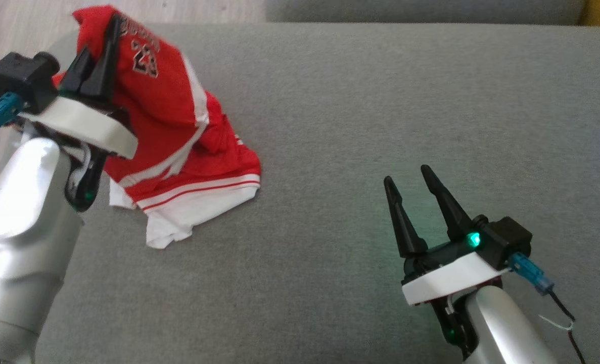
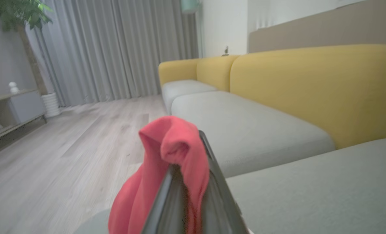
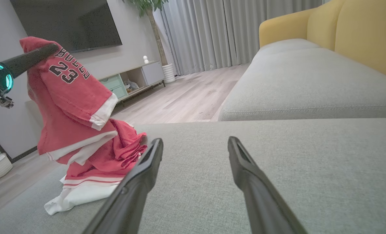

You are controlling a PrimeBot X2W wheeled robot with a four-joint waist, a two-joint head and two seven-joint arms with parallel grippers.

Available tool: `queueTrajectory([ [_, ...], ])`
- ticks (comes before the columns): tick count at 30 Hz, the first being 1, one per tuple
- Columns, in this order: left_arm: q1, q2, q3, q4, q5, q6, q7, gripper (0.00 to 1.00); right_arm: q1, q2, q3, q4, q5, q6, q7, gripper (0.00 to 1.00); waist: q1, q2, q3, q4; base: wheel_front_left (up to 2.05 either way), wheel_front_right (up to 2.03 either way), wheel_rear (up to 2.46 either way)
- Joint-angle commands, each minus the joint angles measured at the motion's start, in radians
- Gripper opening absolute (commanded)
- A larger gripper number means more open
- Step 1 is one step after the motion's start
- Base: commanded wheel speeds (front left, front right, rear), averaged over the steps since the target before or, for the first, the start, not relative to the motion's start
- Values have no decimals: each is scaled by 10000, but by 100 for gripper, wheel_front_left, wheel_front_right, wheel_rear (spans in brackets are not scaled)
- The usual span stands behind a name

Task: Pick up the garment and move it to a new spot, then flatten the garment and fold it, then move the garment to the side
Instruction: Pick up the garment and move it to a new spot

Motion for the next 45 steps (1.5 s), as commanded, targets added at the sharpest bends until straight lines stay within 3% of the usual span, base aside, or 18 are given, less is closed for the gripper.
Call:
queueTrajectory([
  [1, -589, 466, 276, -546, 12, 18, -134, 0, -25, -12, 245, -272, 67, -7, -109, 100, 2, 0, -234, -254, 0, 0, 0],
  [7, -401, 152, -35, -2148, -82, 65, 90, 0, 5, -12, 360, -360, 253, -7, -109, 100, 2, 0, -467, -1031, 0, 0, 0],
  [13, -253, -237, -534, -3290, -140, 188, 794, 0, -147, -12, 625, -729, 484, -7, -109, 100, 2, 0, -355, -2314, 0, 0, 0],
  [24, -1218, -1385, -1546, -2552, 174, 226, 1405, 0, -622, -12, 889, -1604, 1226, -7, -109, 100, 2, 0, 691, -4625, 0, 0, 0],
  [25, -1313, -1521, -1679, -2356, 172, 199, 1432, 9, -636, -12, 891, -1631, 1289, -7, -109, 100, 2, 0, 757, -4732, 0, 0, 0],
  [26, -1396, -1632, -1832, -2149, 177, 170, 1481, 89, -646, -12, 892, -1650, 1337, -7, -109, 100, 2, 0, 808, -4806, 0, 0, 0],
  [27, -1494, -1704, -1967, -1962, 220, 149, 1491, 100, -662, -12, 905, -1667, 1375, -7, -109, 100, 2, 0, 857, -4864, 0, 0, 0],
  [35, -1900, -1695, -2043, -1024, 246, 93, 847, 100, -636, -12, 673, -1706, 1469, -7, -109, 100, 2, 0, 846, -4524, 0, 0, 0],
  [45, -1194, -1031, -1738, -829, 94, 206, -158, 100, -345, -12, 295, -1334, 1039, -7, -109, 100, 2, 0, 81, -2621, 0, 0, 0],
])
